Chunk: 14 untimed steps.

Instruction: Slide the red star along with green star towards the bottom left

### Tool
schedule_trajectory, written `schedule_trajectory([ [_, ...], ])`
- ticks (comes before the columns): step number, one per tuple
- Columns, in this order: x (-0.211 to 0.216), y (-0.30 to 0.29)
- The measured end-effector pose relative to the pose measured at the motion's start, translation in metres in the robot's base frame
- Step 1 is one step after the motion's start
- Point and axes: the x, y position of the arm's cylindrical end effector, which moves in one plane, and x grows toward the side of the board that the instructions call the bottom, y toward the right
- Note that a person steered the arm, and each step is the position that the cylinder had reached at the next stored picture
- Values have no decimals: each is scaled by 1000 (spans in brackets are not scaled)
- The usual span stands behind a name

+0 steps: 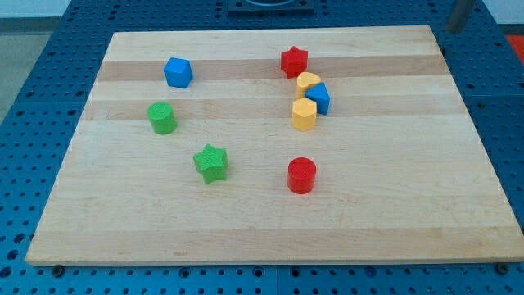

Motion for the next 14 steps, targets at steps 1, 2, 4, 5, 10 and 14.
schedule_trajectory([
  [1,2,-12],
  [2,13,-61],
  [4,44,-161],
  [5,57,-202],
  [10,96,-334],
  [14,153,-302],
])
